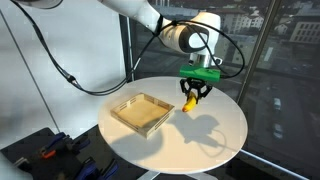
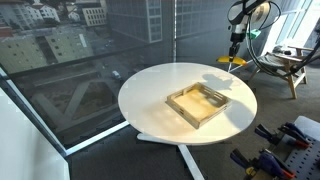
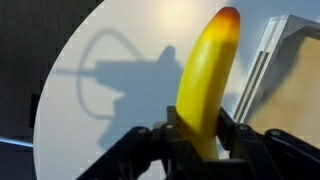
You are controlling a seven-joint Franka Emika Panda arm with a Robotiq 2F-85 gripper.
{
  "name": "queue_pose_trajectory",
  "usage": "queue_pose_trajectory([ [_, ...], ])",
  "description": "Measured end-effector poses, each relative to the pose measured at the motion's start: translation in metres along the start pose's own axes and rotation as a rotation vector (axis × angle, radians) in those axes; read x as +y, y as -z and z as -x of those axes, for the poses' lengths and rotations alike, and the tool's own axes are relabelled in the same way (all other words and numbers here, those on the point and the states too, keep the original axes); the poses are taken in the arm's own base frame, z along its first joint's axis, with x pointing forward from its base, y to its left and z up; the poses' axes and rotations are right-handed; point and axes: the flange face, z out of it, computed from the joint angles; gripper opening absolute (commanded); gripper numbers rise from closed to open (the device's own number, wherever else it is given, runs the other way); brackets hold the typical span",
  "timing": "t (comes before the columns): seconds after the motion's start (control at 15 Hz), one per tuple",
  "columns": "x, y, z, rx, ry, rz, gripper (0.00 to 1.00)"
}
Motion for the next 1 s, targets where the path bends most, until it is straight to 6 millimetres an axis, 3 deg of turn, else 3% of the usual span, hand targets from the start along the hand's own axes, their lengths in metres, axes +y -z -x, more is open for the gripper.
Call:
queue_pose_trajectory([
  [0.4,-0.011,0.003,-0.008,-0.015,0.026,0.001,0.16],
  [1.0,-0.047,0.003,-0.034,-0.032,0.103,0.02,0.16],
])
